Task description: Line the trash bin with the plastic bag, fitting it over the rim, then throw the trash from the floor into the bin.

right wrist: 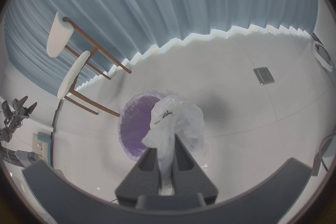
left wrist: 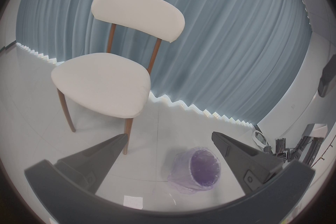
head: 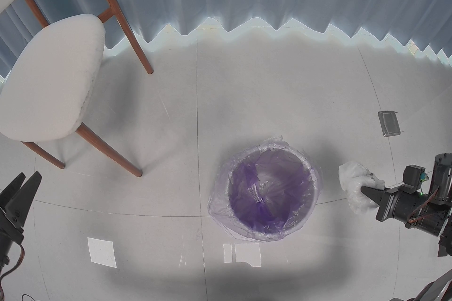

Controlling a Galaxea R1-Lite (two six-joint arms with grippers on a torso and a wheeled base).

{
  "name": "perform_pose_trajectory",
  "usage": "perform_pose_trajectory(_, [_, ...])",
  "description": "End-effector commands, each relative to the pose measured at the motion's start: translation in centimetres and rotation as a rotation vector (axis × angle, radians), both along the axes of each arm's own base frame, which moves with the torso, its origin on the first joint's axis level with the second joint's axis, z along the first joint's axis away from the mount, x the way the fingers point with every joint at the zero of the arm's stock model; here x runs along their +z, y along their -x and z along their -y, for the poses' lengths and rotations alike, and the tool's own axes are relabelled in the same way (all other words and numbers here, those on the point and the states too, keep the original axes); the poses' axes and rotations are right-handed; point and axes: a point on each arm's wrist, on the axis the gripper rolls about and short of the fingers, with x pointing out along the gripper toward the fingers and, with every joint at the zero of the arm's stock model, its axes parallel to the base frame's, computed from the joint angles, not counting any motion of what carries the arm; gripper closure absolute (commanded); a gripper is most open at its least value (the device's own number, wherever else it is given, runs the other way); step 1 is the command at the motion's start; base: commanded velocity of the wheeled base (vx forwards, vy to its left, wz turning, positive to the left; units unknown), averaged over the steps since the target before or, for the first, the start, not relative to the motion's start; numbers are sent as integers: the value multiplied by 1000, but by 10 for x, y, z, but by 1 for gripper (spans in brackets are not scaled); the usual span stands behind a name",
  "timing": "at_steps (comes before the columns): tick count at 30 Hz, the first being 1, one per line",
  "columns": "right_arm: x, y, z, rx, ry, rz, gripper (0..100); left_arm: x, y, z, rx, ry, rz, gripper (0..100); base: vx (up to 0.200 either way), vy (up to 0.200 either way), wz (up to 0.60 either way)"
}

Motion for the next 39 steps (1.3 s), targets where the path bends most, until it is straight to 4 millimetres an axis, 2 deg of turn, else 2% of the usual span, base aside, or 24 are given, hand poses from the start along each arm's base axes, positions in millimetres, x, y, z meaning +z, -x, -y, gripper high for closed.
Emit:
perform_pose_trajectory(1, [-4, -20, -18, 68, 24, -22, 100, -19, 24, -4, 53, 1, 46, 0, 0, 0, 0])
perform_pose_trajectory(5, [-4, -29, -25, 87, 33, -21, 100, -34, 33, -4, 55, -3, 40, 0, 0, 0, 0])
perform_pose_trajectory(6, [-5, -34, -29, 103, 41, -20, 100, -43, 40, -4, 52, -15, 45, 0, 0, 0, 0])
perform_pose_trajectory(7, [-5, -34, -29, 103, 41, -20, 100, -43, 40, -4, 52, -15, 45, 0, 0, 0, 0])
perform_pose_trajectory(8, [-8, -38, -33, 116, 51, -30, 100, -54, 45, -5, 51, -43, 38, 0, 0, 0, 0])
perform_pose_trajectory(15, [-20, -50, -52, 177, 82, -56, 100, -84, 68, -6, 52, -119, 30, 0, 0, 0, 0])
perform_pose_trajectory(18, [-22, -60, -60, 192, 79, -47, 100, -96, 68, -6, 85, -149, 8, 0, 0, 0, 0])
perform_pose_trajectory(23, [-23, -74, -73, 218, 88, -31, 100, -105, 73, -5, 110, -153, -3, 0, 0, 0, 0])
perform_pose_trajectory(27, [-27, -77, -83, 247, 106, -29, 100, -105, 73, -6, 136, -163, 0, 0, 0, 0, 0])
perform_pose_trajectory(33, [-39, -77, -96, 292, 124, -59, 100, -105, 73, -8, 234, -221, -3, 0, 0, 0, 0])
perform_pose_trajectory(39, [-45, -95, -106, 288, 121, -57, 100, -107, 73, -11, 390, -280, -45, 0, 0, 0, 0])
